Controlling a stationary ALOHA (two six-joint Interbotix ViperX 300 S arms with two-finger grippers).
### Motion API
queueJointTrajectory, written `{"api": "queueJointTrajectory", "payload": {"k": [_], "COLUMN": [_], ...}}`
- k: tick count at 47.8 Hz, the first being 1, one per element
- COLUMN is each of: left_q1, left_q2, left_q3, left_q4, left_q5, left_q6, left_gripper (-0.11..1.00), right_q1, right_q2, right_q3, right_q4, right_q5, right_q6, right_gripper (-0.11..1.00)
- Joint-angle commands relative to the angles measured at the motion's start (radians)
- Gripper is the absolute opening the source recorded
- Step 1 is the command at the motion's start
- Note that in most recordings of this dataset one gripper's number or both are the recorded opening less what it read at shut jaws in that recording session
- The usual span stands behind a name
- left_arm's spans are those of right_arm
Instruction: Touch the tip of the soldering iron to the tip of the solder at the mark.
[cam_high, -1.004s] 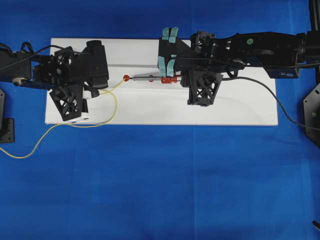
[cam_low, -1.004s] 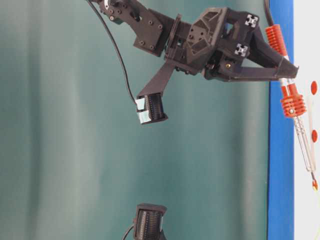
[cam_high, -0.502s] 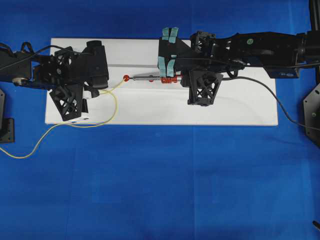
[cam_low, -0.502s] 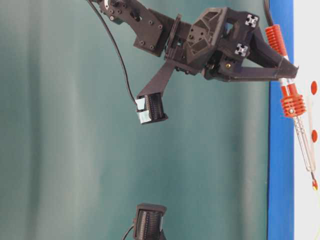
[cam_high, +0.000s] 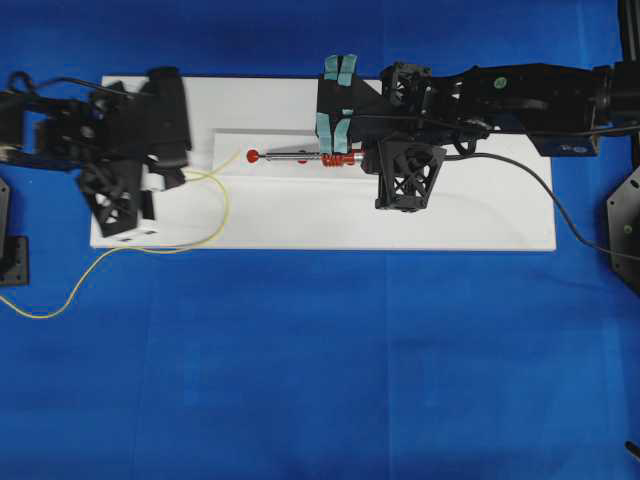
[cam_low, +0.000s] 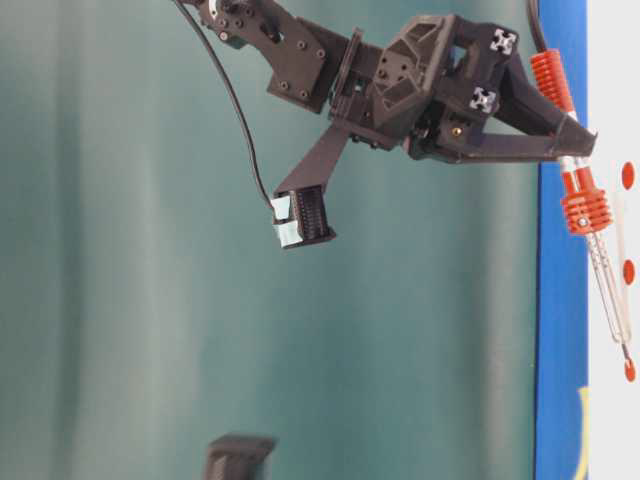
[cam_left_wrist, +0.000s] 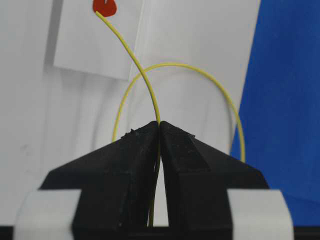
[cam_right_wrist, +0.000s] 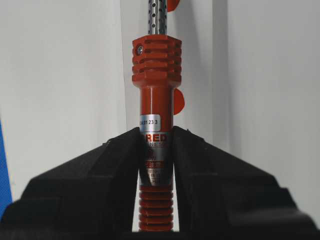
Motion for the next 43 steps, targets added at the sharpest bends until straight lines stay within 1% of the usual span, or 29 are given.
{"api": "queueJointTrajectory", "payload": {"k": [1,9,15,22,28,35,43], "left_q1": [-0.002,-0.002,-0.002,-0.002,-0.002,-0.002,-0.002], "left_q2": [-0.067,-0.123,-0.121,-0.11,-0.104,-0.106,-0.101], "left_q3": [0.006,0.038,0.037,0.029,0.026,0.026,0.023], "left_q4": [0.002,0.002,0.002,0.002,0.002,0.002,0.002], "left_q5": [0.009,0.008,0.009,0.008,0.008,0.008,0.008], "left_q6": [0.0,-0.011,-0.012,-0.011,-0.012,-0.012,-0.012], "left_gripper": [0.02,0.02,0.02,0.02,0.02,0.02,0.02], "right_q1": [-0.002,-0.002,-0.002,-0.002,-0.002,-0.003,-0.005], "right_q2": [-0.012,-0.012,-0.02,-0.067,-0.132,-0.212,-0.265], "right_q3": [-0.025,-0.025,-0.025,-0.008,0.035,0.109,0.17], "right_q4": [-0.002,-0.002,-0.006,-0.023,-0.031,-0.032,-0.034], "right_q5": [-0.008,-0.009,-0.008,-0.002,0.005,0.005,0.005], "right_q6": [0.0,0.0,0.0,0.008,0.009,0.011,0.021], "right_gripper": [0.06,0.06,0.06,0.06,0.06,0.06,0.06]}}
